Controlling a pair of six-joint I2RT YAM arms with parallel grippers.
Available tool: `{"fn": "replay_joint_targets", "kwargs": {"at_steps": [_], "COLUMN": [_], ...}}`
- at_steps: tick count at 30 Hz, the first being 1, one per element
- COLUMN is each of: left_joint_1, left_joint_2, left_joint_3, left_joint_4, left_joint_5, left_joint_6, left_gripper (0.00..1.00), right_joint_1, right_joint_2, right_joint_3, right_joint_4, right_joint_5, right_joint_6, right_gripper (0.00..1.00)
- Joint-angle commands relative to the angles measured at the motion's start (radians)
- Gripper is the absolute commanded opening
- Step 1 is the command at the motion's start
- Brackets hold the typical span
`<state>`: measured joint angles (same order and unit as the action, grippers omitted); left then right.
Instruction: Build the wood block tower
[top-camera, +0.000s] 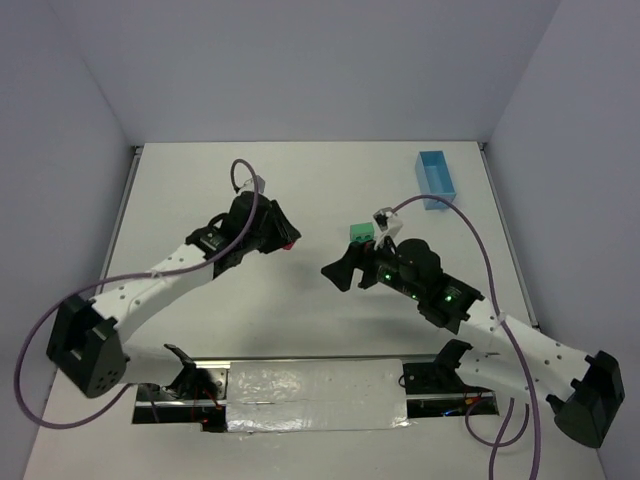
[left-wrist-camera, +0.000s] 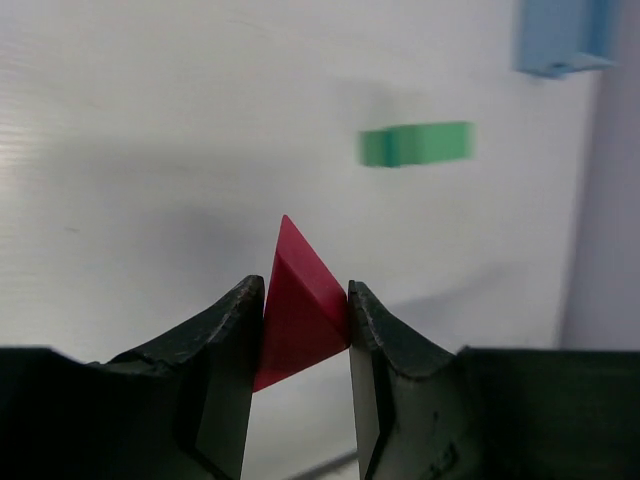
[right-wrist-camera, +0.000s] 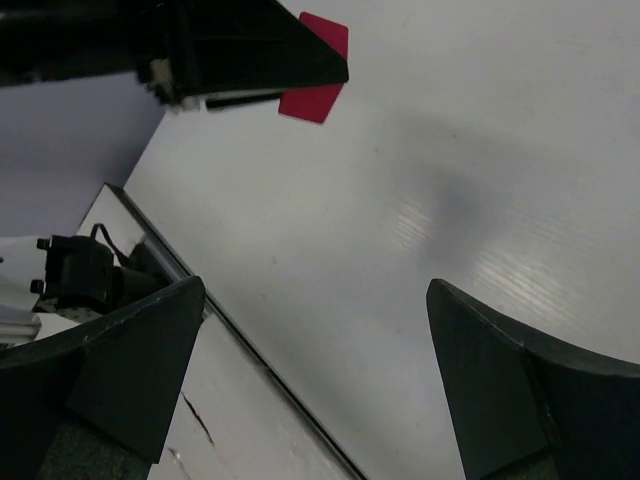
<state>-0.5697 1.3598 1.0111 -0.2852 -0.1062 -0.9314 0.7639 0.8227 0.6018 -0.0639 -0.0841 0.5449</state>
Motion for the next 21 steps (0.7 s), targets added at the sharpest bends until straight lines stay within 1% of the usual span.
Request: {"fn": "replay_joint_targets", "kwargs": {"at_steps": [1,2,3,4,5,6,8,10,11,13,14,15,16,19,20,21], "left_joint_1": [-0.132,-0.160,-0.182,-0.227,-0.249,-0.266,-0.305,-0.337,-0.347,-0.371,-0.375,-0.380,-0.380,-0.380,-0.381,-0.383], "left_joint_2": [-0.096,-0.135,-0.154,-0.169,-0.185,-0.201,-0.208,-0.209,-0.212,-0.215,-0.217,-0.218,-0.217,-0.209,-0.202,-0.199], "left_joint_3": [-0.040,-0.058,-0.069,-0.078,-0.086,-0.100,-0.095,-0.088,-0.086,-0.094,-0.104,-0.111,-0.117,-0.128,-0.126,-0.123], "left_joint_4": [0.118,0.126,0.138,0.156,0.165,0.179,0.190,0.184,0.187,0.199,0.216,0.227,0.233,0.273,0.276,0.276], "left_joint_5": [-0.048,-0.071,-0.110,-0.131,-0.151,-0.167,-0.173,-0.188,-0.196,-0.205,-0.202,-0.199,-0.188,-0.159,-0.153,-0.148], "left_joint_6": [-0.240,-0.304,-0.328,-0.371,-0.388,-0.397,-0.421,-0.432,-0.438,-0.458,-0.463,-0.466,-0.477,-0.477,-0.475,-0.477], "left_gripper": [0.00,0.00,0.00,0.00,0.00,0.00,0.00,0.00,0.00,0.00,0.00,0.00,0.00,0.00,0.00,0.00], "right_joint_1": [0.092,0.118,0.142,0.185,0.207,0.228,0.262,0.282,0.299,0.307,0.311,0.311,0.311,0.311,0.311,0.311], "right_joint_2": [0.080,0.098,0.130,0.147,0.164,0.196,0.217,0.205,0.191,0.138,0.106,0.093,0.081,0.084,0.099,0.107], "right_joint_3": [0.013,0.021,0.033,0.065,0.085,0.107,0.160,0.153,0.141,0.101,0.090,0.066,0.055,0.055,0.056,0.053], "right_joint_4": [0.215,0.234,0.240,0.234,0.219,0.150,0.096,0.099,0.116,0.162,0.182,0.197,0.216,0.234,0.242,0.266], "right_joint_5": [0.064,0.090,0.131,0.197,0.242,0.304,0.444,0.490,0.519,0.541,0.567,0.570,0.569,0.560,0.554,0.534], "right_joint_6": [0.044,0.043,0.044,0.043,0.041,0.059,0.096,0.104,0.099,0.099,0.101,0.095,0.087,0.052,0.031,0.021], "right_gripper": [0.98,0.98,0.98,0.97,0.97,0.96,0.95,0.94,0.91,0.85,0.78,0.74,0.72,0.67,0.61,0.59]}}
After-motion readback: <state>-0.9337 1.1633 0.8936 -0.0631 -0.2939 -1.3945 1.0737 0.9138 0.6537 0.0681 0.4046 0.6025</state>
